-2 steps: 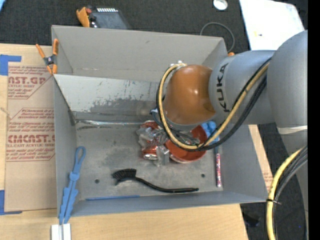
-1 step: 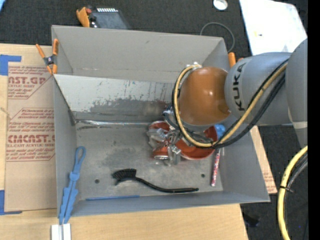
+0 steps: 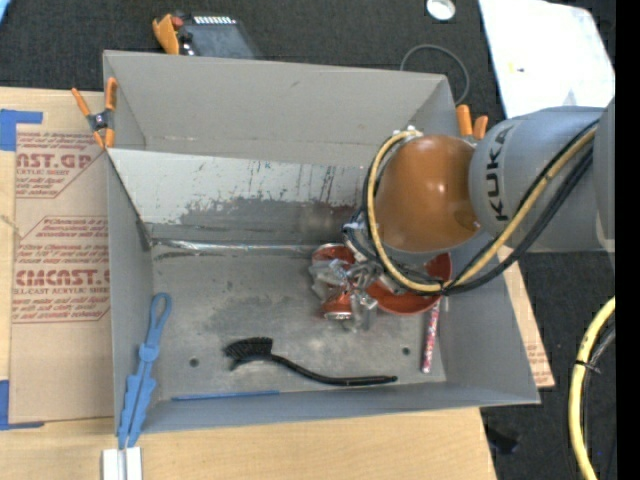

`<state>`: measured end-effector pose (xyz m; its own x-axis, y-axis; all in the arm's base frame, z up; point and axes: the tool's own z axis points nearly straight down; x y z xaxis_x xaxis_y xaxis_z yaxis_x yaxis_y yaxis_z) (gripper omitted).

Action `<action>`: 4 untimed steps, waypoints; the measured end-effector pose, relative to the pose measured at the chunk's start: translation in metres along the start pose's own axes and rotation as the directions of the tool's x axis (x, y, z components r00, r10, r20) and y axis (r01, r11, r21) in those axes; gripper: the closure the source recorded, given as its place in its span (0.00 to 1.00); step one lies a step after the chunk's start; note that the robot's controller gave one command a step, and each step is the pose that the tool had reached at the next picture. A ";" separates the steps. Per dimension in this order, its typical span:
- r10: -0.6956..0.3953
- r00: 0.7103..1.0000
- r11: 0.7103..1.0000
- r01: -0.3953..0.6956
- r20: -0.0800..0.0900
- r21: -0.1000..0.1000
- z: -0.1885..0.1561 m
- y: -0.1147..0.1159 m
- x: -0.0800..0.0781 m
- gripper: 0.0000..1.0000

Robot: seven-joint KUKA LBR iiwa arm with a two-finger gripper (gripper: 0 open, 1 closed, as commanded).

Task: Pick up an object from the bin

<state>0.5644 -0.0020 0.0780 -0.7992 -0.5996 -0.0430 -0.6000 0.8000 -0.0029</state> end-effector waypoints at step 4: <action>-0.016 1.000 1.000 0.016 0.001 0.000 -0.061 0.001 0.028 1.00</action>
Offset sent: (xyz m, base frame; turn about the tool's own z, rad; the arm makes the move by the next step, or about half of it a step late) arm -0.0228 -0.0344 0.0978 0.1183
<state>0.5392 -0.0196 0.1381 -0.7895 -0.6122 -0.0435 -0.6126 0.7904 -0.0032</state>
